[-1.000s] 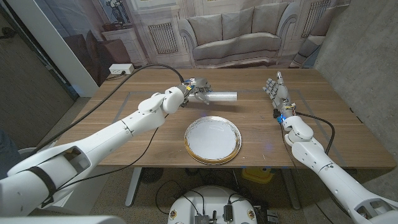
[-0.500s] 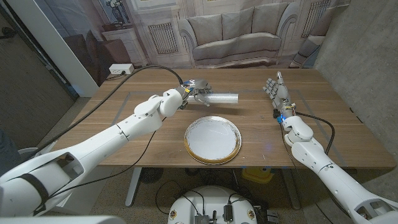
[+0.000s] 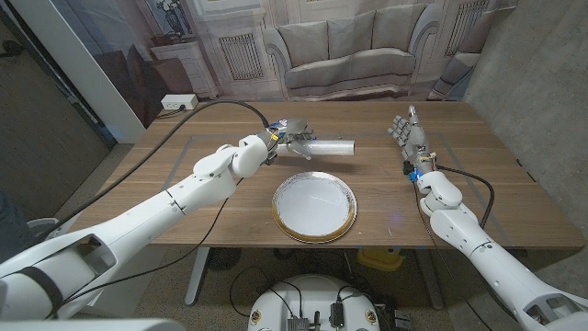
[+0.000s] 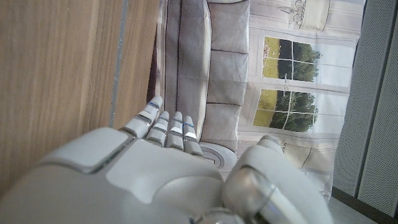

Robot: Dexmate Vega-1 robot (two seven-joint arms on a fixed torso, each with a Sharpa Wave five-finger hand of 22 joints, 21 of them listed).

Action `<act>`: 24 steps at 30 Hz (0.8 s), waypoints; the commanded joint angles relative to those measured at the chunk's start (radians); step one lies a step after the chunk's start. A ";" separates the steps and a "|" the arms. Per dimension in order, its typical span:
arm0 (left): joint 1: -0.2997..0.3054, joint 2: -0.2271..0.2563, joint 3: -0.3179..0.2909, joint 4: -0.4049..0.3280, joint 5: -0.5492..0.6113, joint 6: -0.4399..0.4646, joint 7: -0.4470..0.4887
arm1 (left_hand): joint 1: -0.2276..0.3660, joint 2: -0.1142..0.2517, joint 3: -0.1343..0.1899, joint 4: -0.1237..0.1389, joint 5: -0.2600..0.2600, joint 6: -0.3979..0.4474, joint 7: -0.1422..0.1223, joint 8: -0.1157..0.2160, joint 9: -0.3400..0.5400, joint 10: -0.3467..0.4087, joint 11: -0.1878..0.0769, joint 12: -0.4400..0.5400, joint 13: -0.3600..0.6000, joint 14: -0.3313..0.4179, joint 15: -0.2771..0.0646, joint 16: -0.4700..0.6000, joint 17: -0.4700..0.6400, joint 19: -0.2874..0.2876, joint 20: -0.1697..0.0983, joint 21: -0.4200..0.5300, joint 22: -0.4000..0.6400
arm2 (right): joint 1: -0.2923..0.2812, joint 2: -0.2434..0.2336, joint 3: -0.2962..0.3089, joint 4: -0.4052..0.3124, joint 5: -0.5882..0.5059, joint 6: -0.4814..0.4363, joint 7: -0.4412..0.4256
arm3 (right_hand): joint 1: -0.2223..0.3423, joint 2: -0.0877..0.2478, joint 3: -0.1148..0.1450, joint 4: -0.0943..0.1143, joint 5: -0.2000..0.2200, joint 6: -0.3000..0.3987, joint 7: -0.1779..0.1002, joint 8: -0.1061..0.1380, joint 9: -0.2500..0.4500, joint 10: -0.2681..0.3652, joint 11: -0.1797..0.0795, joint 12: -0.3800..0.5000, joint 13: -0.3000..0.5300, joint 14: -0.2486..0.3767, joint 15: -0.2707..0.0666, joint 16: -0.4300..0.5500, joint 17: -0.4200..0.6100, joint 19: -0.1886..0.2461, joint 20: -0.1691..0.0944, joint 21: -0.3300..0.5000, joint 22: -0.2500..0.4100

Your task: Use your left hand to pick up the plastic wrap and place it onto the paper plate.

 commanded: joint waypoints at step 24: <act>0.093 0.056 -0.049 -0.134 0.042 -0.051 -0.020 | 0.012 0.027 0.038 0.035 0.006 0.102 -0.043 0.024 0.001 0.031 -0.024 -0.010 0.011 0.081 -0.172 0.005 0.007 0.003 -0.029 0.003 0.005 | 0.010 0.007 -0.003 0.013 0.000 0.003 0.004 | 0.004 0.004 -0.006 0.001 -0.003 0.007 0.000 0.000 0.005 0.015 -0.002 0.002 0.001 0.012 0.001 0.000 0.004 0.010 -0.014 -0.009 0.004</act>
